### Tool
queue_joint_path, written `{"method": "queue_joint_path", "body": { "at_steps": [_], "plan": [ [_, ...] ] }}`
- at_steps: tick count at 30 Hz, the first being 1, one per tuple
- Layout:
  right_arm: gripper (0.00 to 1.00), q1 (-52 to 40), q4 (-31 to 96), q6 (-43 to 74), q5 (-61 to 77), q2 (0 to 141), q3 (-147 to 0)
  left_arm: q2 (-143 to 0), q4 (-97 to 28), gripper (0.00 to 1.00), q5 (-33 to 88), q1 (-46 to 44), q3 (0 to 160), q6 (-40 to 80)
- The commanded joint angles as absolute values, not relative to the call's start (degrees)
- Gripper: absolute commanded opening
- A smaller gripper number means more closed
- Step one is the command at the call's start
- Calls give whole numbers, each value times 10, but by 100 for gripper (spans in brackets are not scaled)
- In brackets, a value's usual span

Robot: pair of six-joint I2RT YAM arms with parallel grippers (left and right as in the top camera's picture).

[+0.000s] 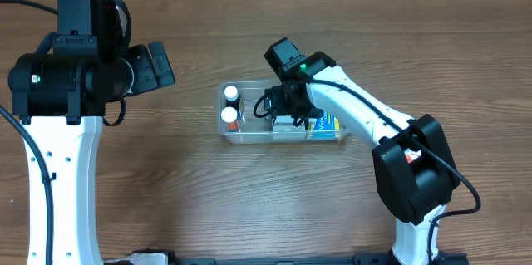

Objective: Pack container
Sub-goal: 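Place the white box into the container beside the blue box, then move the right gripper to the red box and grasp it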

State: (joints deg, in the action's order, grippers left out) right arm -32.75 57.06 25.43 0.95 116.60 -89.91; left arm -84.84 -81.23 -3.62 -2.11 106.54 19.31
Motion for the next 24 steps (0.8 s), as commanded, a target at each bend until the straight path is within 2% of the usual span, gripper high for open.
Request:
{"method": "queue_joint_path", "body": {
  "at_steps": [1, 5, 8, 11, 15, 19, 24],
  "plan": [
    [86, -328, 575, 256, 0, 1164, -897, -852, -812, 100, -32, -19, 1070, 182],
    [93, -319, 611, 256, -60, 1072, -933, -852, -814, 100, -32, -19, 1070, 180],
    [96, -258, 634, 287, -60, 971, -945, -852, -819, 100, -32, -19, 1070, 180],
    [100, -134, 693, 300, -60, 892, -945, -852, -818, 100, -32, -19, 1070, 180],
    [100, 30, 755, 281, -48, 886, -911, -852, -818, 100, -32, -19, 1070, 180],
    [100, 137, 682, 231, -7, 887, -745, -852, -818, 100, -32, -19, 1070, 180],
    [100, 152, 534, 179, -3, 888, -593, -852, -818, 100, -31, -19, 1070, 180]
  ]
}}
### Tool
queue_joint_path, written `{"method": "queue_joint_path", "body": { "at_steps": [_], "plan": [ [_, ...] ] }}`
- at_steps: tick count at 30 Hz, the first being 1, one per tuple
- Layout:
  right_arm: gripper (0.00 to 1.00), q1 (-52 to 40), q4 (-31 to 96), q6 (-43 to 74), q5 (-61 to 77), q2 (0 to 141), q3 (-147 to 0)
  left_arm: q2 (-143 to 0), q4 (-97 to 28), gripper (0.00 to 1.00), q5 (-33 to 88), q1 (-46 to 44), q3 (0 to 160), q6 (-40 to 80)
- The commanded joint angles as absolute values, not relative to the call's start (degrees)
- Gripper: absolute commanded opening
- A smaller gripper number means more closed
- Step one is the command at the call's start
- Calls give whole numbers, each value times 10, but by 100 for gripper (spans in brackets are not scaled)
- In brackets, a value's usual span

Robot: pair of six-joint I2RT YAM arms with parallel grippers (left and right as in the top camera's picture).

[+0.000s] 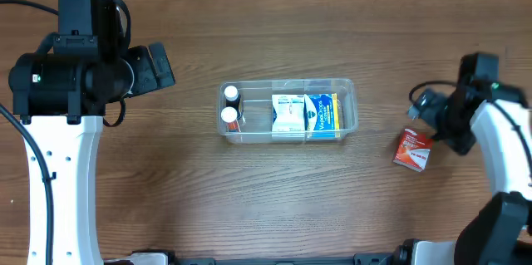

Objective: Pack container
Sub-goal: 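Move the right gripper to the red box and grasp it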

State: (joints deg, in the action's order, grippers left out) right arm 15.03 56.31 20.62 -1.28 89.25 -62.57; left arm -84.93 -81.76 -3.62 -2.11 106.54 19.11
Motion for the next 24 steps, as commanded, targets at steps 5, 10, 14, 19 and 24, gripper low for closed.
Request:
{"method": "queue_joint_path", "body": {
  "at_steps": [5, 10, 14, 19, 24],
  "plan": [
    [100, 152, 510, 179, -3, 906, -565, -852, -818, 100, -32, -19, 1070, 180],
    [100, 151, 507, 179, -3, 950, -557, -852, -818, 100, -32, -19, 1070, 180],
    [100, 151, 498, 179, -3, 999, -557, -852, -819, 100, -32, -19, 1070, 180],
    [88, 151, 495, 180, 6, 1010, -557, -852, -818, 100, -32, -19, 1070, 180],
    [74, 151, 495, 180, 32, 1009, -566, -852, -818, 100, -32, -19, 1070, 180]
  ]
}}
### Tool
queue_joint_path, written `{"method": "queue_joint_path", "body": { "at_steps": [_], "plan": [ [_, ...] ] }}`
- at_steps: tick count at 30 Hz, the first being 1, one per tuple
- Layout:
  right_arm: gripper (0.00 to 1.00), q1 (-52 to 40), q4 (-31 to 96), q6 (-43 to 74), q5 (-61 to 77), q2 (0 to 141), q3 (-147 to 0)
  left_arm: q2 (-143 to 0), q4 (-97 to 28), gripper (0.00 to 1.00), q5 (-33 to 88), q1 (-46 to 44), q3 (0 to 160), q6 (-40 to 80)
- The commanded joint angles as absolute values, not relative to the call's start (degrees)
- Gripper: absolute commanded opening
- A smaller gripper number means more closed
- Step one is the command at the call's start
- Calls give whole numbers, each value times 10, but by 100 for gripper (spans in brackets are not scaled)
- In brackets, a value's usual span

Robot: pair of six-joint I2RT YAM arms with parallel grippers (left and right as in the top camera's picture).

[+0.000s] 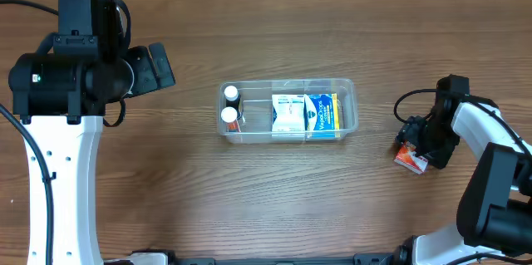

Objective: Pack container
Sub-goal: 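Move the right gripper to the red box and grasp it, then lower the red box into the container's right end and release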

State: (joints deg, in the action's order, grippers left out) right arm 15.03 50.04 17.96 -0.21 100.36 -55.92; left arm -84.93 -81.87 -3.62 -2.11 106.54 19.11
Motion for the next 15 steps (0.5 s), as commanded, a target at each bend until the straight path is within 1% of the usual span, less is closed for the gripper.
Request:
{"method": "queue_joint_path", "body": {
  "at_steps": [1, 5, 8, 11, 12, 13, 15],
  "plan": [
    [73, 151, 500, 180, 48, 1009, -575, -852, -818, 100, -32, -19, 1070, 180],
    [73, 142, 568, 180, 64, 1001, -635, -852, -818, 100, -32, -19, 1070, 180],
    [73, 105, 624, 179, 63, 963, -707, -852, -816, 100, -32, -19, 1070, 180],
    [73, 26, 672, 179, 63, 911, -806, -852, -816, 100, -32, -19, 1070, 180],
    [73, -20, 674, 180, 63, 897, -832, -852, -817, 100, -32, -19, 1070, 180],
    [73, -66, 668, 180, 63, 894, -842, -852, -817, 100, -32, -19, 1070, 180],
    [73, -112, 651, 186, 61, 896, -842, -852, -817, 100, -32, -19, 1070, 180]
  ]
}}
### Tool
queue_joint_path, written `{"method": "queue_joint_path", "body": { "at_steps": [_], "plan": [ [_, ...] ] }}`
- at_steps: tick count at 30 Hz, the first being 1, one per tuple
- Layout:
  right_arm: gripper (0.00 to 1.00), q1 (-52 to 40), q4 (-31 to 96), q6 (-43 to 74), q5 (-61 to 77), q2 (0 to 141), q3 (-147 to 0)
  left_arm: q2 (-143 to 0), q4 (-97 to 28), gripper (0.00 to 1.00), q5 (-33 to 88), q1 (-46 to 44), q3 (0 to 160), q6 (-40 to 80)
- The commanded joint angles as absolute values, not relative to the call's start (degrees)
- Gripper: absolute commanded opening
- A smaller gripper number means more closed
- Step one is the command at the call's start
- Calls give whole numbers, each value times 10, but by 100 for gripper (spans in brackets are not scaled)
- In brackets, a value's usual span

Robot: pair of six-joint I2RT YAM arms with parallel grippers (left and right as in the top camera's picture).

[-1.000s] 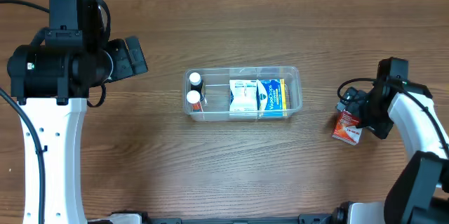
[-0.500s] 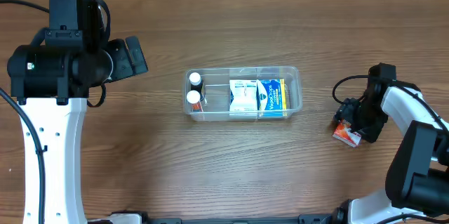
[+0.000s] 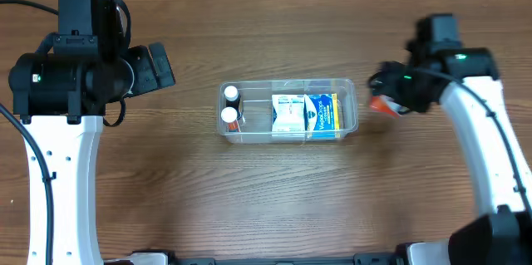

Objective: Pack container
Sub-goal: 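Lower the red box into the container's right end and release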

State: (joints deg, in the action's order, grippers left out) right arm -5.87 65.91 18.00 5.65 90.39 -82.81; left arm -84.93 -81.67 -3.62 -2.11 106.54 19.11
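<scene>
A clear plastic container (image 3: 259, 90) lies at the table's middle. Two white-capped bottles (image 3: 229, 105) stand in its left end. A white box (image 3: 288, 115) and a blue-and-yellow box (image 3: 324, 113) fill its right half. My right gripper (image 3: 384, 99) hangs just off the container's right end, shut on a small red box (image 3: 377, 105) that peeks out beneath it. My left gripper (image 3: 156, 67) is held high at the far left, away from everything; its fingers cannot be made out.
The left arm's black body (image 3: 71, 74) and white link (image 3: 62, 190) take up the left side. The right arm's white link (image 3: 490, 149) runs down the right edge. The wooden table (image 3: 274, 207) carries nothing else.
The right gripper was down on the red box at the right of the table. It now holds that box in the air beside the container's right end. The left arm is unchanged.
The right gripper first stood in the container over the white box. Then it was at the table's right side next to a red box lying there, then down on that box. Now the box is off the table and near the container.
</scene>
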Motion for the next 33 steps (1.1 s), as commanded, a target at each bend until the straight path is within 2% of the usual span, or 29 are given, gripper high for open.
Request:
{"method": "queue_joint_path", "body": {
  "at_steps": [1, 5, 14, 17, 20, 21, 28, 29, 30, 31, 32, 33],
  "plan": [
    [73, -151, 630, 193, 61, 899, -840, -852, -817, 100, -31, -19, 1070, 180],
    [73, -209, 588, 223, 20, 921, -816, -852, -819, 100, -31, -19, 1070, 180],
    [74, -209, 569, 195, 16, 1085, -787, -852, -820, 100, -31, -19, 1070, 180],
    [82, -209, 569, 195, 15, 1096, -787, -852, -820, 100, -31, -19, 1070, 180],
    [91, -209, 565, 195, 14, 1096, -789, -852, -820, 100, -32, -19, 1070, 180],
    [98, -209, 573, 196, 14, 1093, -800, -852, -820, 100, -32, -19, 1070, 180],
    [100, -191, 615, 210, -67, 938, -876, -852, -821, 100, -32, -19, 1070, 180],
    [95, -175, 617, 210, -82, 915, -876, -852, -821, 100, -32, -19, 1070, 180],
    [81, -156, 622, 210, -81, 906, -876, -852, -821, 100, -32, -19, 1070, 180],
    [55, -134, 632, 210, -81, 905, -876, -852, -821, 100, -32, -19, 1070, 180],
    [41, -110, 635, 210, -81, 907, -865, -852, -821, 100, -32, -19, 1070, 180],
    [37, -99, 635, 210, -81, 907, -856, -852, -821, 100, -32, -19, 1070, 180]
  ]
}}
